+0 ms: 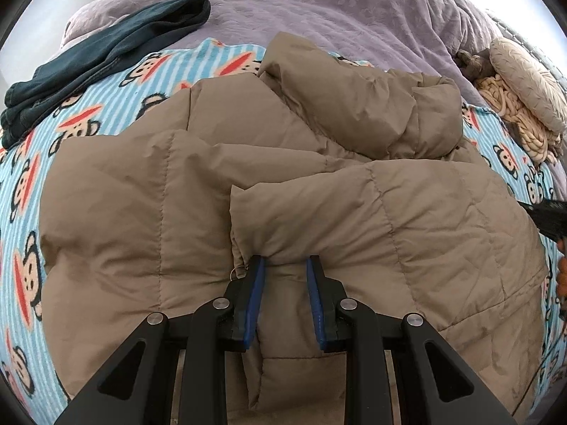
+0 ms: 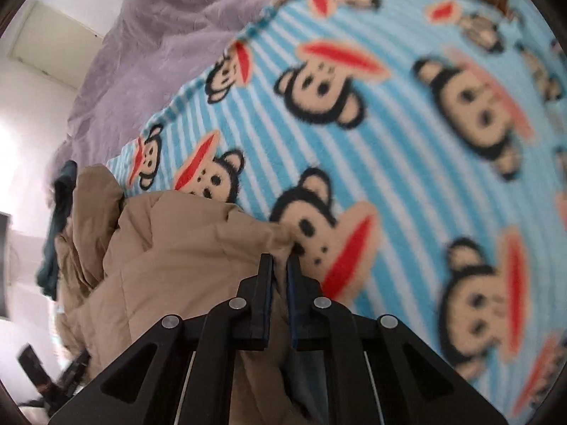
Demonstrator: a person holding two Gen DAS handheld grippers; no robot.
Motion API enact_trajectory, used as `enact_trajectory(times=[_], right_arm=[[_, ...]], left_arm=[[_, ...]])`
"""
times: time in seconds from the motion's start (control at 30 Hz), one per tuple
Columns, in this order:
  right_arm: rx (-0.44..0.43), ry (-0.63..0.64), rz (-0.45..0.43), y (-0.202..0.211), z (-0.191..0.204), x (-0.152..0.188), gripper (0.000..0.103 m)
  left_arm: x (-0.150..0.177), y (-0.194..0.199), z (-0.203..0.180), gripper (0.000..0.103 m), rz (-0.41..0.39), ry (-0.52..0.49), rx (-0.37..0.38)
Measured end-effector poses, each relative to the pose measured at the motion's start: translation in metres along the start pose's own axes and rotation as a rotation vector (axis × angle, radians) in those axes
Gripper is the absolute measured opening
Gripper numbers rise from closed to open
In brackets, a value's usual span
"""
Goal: Fold large clothes
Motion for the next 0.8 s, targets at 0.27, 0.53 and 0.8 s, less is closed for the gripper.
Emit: enact_trajectory(times=[0.27,0.53,0.8], right_arm=[[-0.045,0.164,-0.089,0.074,0.018,0.065,0.008],[0.024,0.175,-0.007,0.036,0.000,0.097,0.004],[0.106,0.207,-0.012,0.048,0.014,0.100,0.009]], left_arm=[[-0.001,0.000,0.001,0.027,0.001,0.003,-0.002],[0.000,-0.002,0.002,0.027,-0.001,-0.008,0.001],[0.002,0.021,-0.004,0.027,0.016,0.018,-0.048]])
Point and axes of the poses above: each gripper's, at about its wrist camera, not at the fingertips, and y roughly against the way its jaws point, z to its left, x to its underside, the point moved 5 cm from there along -y, roughly the way its jaws point, and after that the axes turned 10 degrees about x, right-handed, at the moved point
